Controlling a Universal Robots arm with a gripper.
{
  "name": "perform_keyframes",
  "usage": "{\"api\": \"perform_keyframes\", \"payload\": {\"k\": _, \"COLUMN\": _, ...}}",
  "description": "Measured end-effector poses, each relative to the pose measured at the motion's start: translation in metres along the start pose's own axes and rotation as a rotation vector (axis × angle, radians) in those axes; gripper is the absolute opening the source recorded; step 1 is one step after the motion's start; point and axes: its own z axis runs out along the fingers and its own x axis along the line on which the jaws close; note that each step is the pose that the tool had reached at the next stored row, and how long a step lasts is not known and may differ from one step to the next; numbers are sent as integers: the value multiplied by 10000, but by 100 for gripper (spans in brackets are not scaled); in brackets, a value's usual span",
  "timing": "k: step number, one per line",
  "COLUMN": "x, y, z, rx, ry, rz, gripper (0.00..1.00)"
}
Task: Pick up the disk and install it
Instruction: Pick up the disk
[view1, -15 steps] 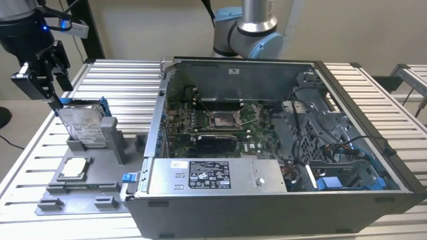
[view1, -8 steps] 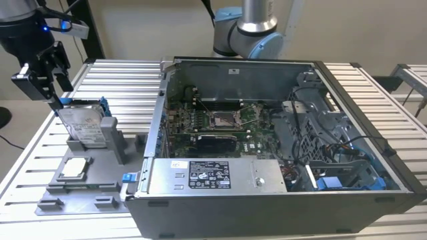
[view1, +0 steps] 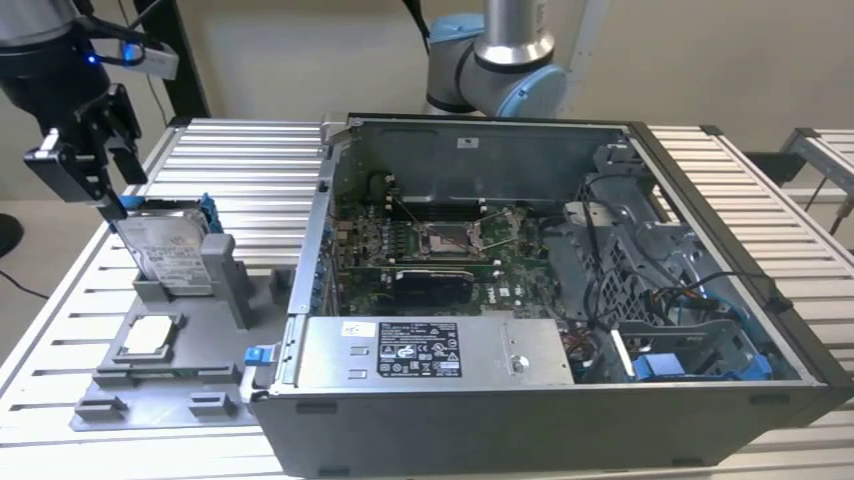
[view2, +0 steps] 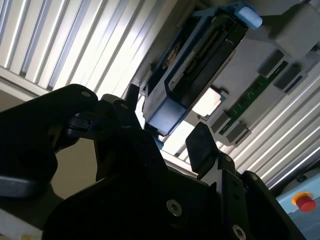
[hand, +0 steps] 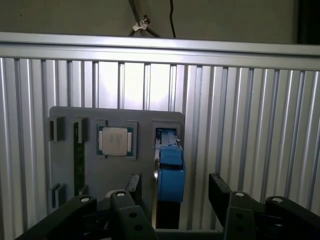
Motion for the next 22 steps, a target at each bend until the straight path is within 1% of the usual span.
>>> {"api": "perform_keyframes", "payload": {"k": 3, "x": 0, "y": 1, "z": 13, "rx": -2, "ry": 1, "rz": 0, "gripper": 100}}
{"api": "perform_keyframes", "payload": {"k": 6, "x": 0, "y": 1, "z": 31, "rx": -7, "ry": -15, "rz": 1, "gripper": 100}}
{"api": "perform_keyframes", "payload": {"k": 7, "x": 0, "y": 1, "z": 35, "rx": -24, "ry": -22, "rz": 1, "gripper": 100}}
{"api": "perform_keyframes", "payload": {"k": 8, "x": 1, "y": 0, "z": 41, "rx": -36, "ry": -53, "rz": 0, "gripper": 100}}
{"api": "perform_keyframes", "payload": {"k": 10, "x": 1, "y": -5, "z": 50, "rx": -95, "ry": -112, "rz": 4, "gripper": 100}}
{"api": "perform_keyframes", "payload": {"k": 12, "x": 2, "y": -19, "z": 58, "rx": -201, "ry": -125, "rz": 6, "gripper": 100}}
{"api": "perform_keyframes", "payload": {"k": 13, "x": 7, "y": -30, "z": 60, "rx": -235, "ry": -127, "rz": 7, "gripper": 100}}
{"api": "perform_keyframes", "payload": {"k": 14, "x": 12, "y": -46, "z": 63, "rx": -253, "ry": -127, "rz": 6, "gripper": 100}}
{"api": "perform_keyframes", "payload": {"k": 17, "x": 14, "y": -55, "z": 79, "rx": -252, "ry": -129, "rz": 6, "gripper": 100}}
{"api": "perform_keyframes", "payload": {"k": 18, "x": 24, "y": -55, "z": 86, "rx": -257, "ry": -127, "rz": 3, "gripper": 100}}
{"api": "perform_keyframes", "payload": {"k": 20, "x": 64, "y": -53, "z": 110, "rx": -255, "ry": -139, "rz": 4, "gripper": 100}}
{"api": "perform_keyframes", "payload": {"k": 22, "x": 70, "y": -51, "z": 148, "rx": -252, "ry": -141, "rz": 10, "gripper": 100}}
